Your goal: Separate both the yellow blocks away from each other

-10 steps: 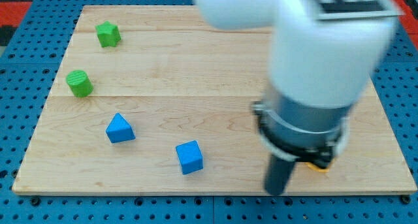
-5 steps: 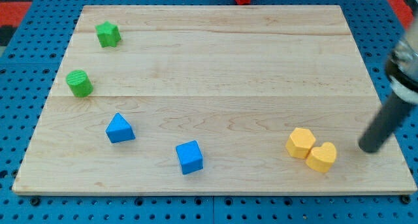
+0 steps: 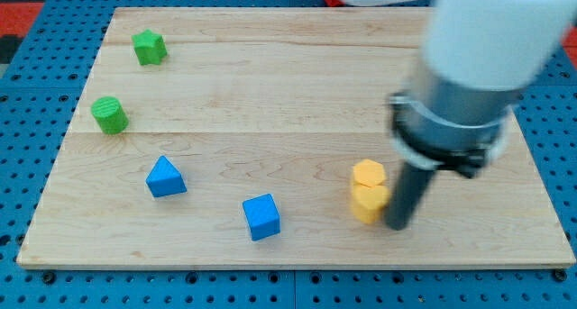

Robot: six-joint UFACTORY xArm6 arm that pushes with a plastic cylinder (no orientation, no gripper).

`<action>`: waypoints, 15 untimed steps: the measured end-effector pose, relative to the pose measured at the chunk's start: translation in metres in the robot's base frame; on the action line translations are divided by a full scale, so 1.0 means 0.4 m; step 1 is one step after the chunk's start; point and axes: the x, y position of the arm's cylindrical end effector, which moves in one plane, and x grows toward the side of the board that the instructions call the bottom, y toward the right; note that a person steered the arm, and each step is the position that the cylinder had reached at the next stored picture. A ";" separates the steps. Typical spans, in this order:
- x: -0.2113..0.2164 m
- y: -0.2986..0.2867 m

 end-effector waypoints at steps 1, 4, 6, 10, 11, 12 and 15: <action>-0.003 -0.065; -0.159 0.021; -0.256 0.005; -0.139 -0.243; -0.139 -0.112; -0.139 0.021; -0.318 -0.003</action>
